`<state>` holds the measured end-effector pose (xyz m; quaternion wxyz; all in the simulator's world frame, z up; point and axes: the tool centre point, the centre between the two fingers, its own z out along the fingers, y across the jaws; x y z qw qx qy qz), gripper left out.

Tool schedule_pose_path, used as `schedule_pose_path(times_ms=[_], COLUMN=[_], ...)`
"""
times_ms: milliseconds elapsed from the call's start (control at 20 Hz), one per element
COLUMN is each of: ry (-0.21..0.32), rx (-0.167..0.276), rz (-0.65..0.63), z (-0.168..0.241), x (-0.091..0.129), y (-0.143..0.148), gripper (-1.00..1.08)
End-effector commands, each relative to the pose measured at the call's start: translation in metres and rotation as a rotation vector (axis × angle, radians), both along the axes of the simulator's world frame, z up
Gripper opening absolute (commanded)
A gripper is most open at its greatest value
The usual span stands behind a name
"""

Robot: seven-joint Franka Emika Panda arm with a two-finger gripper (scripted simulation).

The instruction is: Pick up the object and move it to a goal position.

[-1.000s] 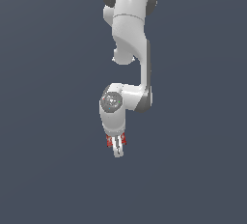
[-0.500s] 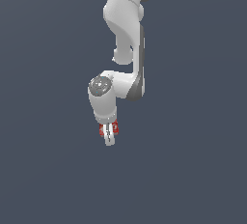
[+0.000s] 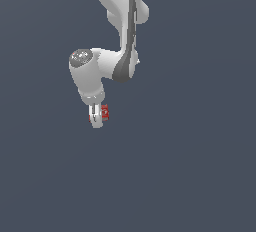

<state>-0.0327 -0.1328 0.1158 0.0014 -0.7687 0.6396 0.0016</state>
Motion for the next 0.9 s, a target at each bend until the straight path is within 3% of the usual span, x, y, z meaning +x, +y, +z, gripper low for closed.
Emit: schedule_pose_path(times_ms=[0, 450, 850], ry=[-0.001, -0.001, 0.0], rx=[0.002, 0.001, -0.002], rz=[0.0, 0.0, 0.0], z=[0.017, 0.07, 0.099], x=[-0.018, -0.073, -0.099], y=[-0.017, -0.073, -0.103], gripper=[-1.0, -1.0, -1.0])
